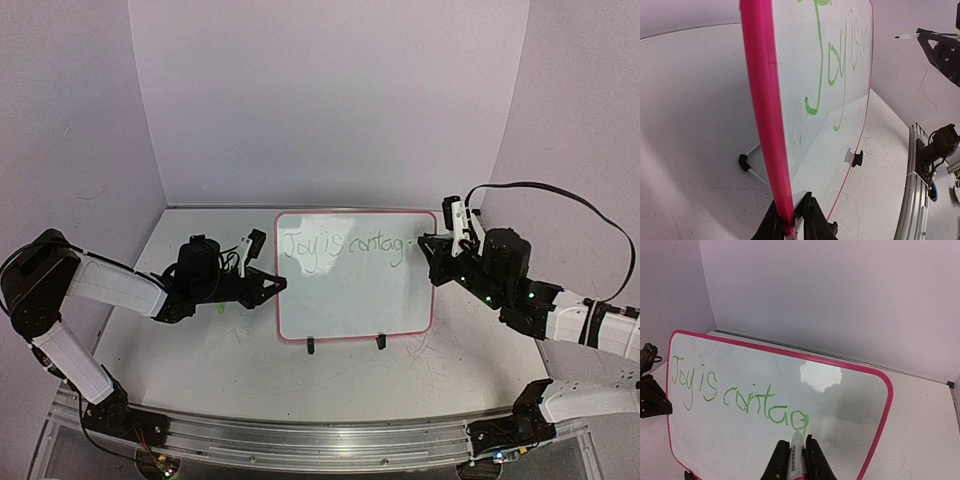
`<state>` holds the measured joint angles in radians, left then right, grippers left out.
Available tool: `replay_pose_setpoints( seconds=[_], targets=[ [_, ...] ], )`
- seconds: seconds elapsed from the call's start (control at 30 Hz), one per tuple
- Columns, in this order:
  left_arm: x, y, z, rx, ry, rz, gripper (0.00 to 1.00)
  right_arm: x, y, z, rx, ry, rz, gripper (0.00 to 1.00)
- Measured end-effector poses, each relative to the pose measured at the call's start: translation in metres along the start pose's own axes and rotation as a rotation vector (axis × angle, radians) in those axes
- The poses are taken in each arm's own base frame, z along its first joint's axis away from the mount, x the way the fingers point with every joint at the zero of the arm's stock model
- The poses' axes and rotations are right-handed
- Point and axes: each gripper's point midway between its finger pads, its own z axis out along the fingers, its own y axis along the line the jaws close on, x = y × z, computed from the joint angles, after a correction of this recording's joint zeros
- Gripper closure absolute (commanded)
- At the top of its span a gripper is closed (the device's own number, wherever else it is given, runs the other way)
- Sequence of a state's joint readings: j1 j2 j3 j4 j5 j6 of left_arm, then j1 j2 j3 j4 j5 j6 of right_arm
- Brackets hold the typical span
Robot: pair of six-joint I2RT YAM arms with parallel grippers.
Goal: Write a sentence on the whiteboard
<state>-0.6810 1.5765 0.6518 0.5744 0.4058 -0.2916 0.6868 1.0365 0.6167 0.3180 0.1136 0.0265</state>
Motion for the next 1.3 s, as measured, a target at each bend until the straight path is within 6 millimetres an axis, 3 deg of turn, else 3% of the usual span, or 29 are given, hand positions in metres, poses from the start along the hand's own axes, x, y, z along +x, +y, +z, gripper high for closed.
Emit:
replay_pose_setpoints(
  seconds=[0.57,1.3],
  targets=[
    [0.001,0.001,0.000,-0.005,0.000,0.000,1.00,0.017,-0.002,0.012,0.023,0.062,-0.030,1.00],
    [0.001,0.001,0.000,-0.009,-0.001,-0.001,1.00,0.006,0.003,0.019,0.004,0.054,-0.060,1.00]
  ],
)
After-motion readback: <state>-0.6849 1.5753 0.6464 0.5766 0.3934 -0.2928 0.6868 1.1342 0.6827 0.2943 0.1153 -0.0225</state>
